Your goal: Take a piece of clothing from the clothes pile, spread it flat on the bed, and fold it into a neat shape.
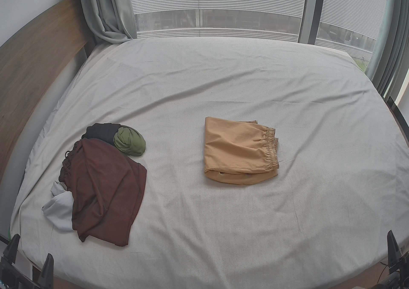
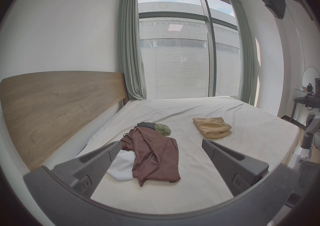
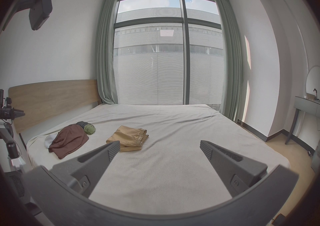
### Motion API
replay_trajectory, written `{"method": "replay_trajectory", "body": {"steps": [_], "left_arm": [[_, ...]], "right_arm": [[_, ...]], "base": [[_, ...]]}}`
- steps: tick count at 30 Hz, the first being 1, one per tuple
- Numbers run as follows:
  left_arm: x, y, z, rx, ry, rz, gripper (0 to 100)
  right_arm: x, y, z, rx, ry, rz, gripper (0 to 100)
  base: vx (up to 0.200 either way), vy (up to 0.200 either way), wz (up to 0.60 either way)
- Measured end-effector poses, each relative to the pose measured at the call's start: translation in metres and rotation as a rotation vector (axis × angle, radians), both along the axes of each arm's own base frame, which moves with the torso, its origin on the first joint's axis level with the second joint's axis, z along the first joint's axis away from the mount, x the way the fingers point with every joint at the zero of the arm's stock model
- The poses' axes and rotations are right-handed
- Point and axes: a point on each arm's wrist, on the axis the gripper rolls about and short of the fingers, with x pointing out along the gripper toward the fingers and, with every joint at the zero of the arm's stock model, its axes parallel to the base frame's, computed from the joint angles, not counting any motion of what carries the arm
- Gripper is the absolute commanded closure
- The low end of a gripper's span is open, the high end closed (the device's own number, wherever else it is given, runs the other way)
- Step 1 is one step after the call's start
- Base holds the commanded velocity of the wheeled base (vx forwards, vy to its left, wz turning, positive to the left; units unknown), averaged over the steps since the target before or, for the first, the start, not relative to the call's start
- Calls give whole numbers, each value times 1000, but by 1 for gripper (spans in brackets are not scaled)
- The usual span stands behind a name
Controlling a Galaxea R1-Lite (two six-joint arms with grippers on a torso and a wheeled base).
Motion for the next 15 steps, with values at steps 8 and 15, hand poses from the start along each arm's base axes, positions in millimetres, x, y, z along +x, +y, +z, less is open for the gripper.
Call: {"method": "replay_trajectory", "body": {"steps": [8, 15], "left_arm": [[0, 0, -1, -17, 8, 4, 0], [0, 0, -1, -24, 9, 6, 0]], "right_arm": [[0, -2, 0, 30, 0, -74, 0], [0, -3, -3, -18, 29, -124, 0]], "base": [[0, 0, 0], [0, 0, 0]]}}
